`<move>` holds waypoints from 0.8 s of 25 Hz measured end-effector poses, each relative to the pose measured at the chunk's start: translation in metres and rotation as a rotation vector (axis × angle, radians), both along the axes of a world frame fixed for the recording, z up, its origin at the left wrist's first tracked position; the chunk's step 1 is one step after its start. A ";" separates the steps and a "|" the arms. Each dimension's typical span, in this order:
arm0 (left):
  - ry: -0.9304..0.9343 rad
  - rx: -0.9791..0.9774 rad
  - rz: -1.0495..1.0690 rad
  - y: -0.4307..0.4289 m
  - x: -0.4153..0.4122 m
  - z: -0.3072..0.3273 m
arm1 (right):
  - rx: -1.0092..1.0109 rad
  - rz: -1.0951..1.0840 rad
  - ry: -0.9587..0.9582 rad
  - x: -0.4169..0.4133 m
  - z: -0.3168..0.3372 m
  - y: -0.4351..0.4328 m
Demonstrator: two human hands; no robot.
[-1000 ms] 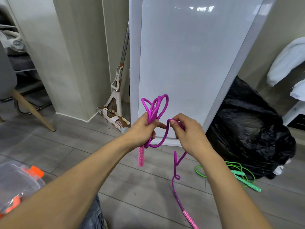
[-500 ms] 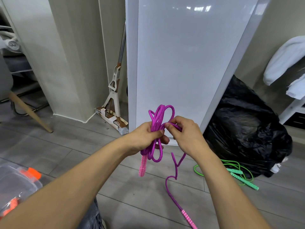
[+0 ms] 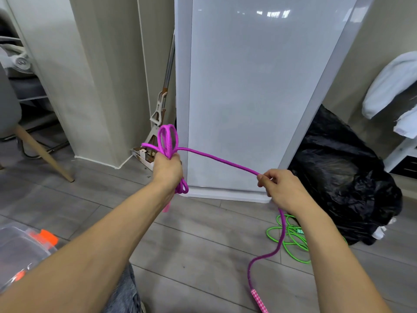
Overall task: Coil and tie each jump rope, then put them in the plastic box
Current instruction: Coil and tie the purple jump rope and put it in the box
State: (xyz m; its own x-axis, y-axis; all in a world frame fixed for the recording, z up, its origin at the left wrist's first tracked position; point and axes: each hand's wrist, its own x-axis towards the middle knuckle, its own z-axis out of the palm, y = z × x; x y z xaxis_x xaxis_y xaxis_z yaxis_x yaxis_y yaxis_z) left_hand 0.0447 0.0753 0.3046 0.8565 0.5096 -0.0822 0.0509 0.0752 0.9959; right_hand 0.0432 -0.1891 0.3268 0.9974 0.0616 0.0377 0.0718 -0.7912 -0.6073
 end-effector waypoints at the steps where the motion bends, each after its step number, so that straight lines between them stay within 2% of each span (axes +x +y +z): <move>1: 0.011 -0.042 0.006 0.001 0.001 -0.001 | 0.016 -0.037 -0.056 0.001 -0.001 0.000; 4: 0.040 -0.238 -0.143 -0.010 0.000 -0.002 | 0.166 -0.149 -0.221 0.002 0.000 0.012; 9: 0.071 -0.294 -0.357 -0.036 -0.011 0.003 | 0.297 -0.034 -0.163 -0.007 -0.007 0.054; 15: 0.044 -0.126 -0.432 -0.043 -0.019 0.001 | 0.128 0.195 -0.047 -0.024 -0.014 0.083; 20: 0.103 -0.015 -0.400 -0.041 -0.021 0.005 | 0.062 0.320 0.000 -0.028 -0.015 0.086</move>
